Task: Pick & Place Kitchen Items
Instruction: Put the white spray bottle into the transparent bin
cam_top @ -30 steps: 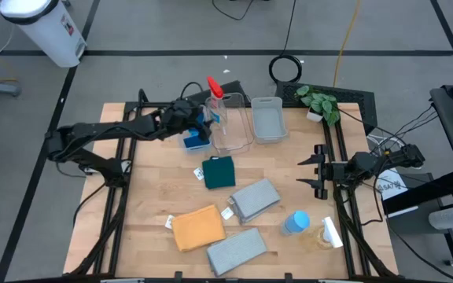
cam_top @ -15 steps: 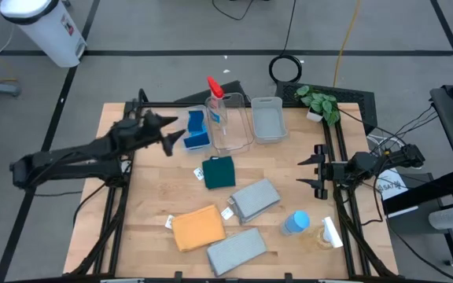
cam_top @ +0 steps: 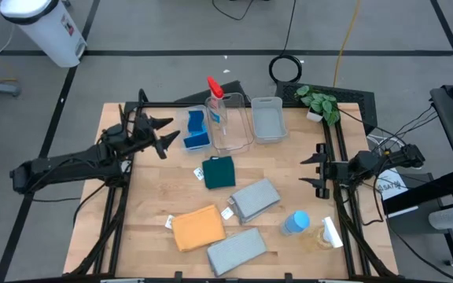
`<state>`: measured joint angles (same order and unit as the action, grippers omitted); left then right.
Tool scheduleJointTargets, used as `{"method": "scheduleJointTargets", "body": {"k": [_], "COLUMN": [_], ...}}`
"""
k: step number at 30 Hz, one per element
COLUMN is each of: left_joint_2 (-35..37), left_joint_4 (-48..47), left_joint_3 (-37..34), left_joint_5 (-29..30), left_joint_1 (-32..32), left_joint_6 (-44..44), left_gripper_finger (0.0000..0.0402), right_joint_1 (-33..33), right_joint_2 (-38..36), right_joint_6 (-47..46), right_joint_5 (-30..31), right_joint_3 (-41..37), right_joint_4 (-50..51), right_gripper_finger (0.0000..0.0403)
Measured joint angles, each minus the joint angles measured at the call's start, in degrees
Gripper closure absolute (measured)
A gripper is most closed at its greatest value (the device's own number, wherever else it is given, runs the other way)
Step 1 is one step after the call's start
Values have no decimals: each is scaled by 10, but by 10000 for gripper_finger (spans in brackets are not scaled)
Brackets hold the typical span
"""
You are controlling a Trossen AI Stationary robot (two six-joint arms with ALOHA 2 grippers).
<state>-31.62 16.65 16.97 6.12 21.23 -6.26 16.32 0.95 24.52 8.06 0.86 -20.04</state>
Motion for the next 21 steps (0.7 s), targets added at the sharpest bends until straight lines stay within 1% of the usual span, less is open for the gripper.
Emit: {"method": "scheduleJointTargets", "body": {"k": [4, 6, 9, 12, 13, 15, 16, 18, 21], "left_joint_2": [-3, -8, -16, -28, -31, -38, -42, -48, -58], "left_joint_4": [-5, -6, -5, 1, 3, 5, 6, 9, 16], "left_joint_3": [0, 0, 0, 0, 0, 0, 0, 0, 0], "left_joint_5": [-1, -1, -1, -2, -2, -2, -2, -2, -2], "left_joint_1": [0, 0, 0, 0, 0, 0, 0, 0, 0], "left_joint_6": [0, 0, 0, -1, -2, -3, -3, -2, 2], "left_gripper_finger": [107, 108, 108, 107, 107, 107, 108, 107, 107], "right_joint_1": [0, 0, 0, 0, 0, 0, 0, 0, 0], "right_joint_2": [0, 0, 0, 0, 1, 14, 26, 74, 174], "right_joint_6": [-87, -112, -137, -204, -223, -232, -236, -251, -286], "right_joint_5": [-96, -125, -126, -125, -118, -68, -44, -8, 50], "right_joint_3": [0, 0, 0, 0, 3, 29, 46, 101, 229], "right_joint_4": [-60, -97, -172, -235, -252, -252, -219, -118, -16], "right_gripper_finger": [195, 195, 195, 195, 195, 194, 192, 182, 154]}}
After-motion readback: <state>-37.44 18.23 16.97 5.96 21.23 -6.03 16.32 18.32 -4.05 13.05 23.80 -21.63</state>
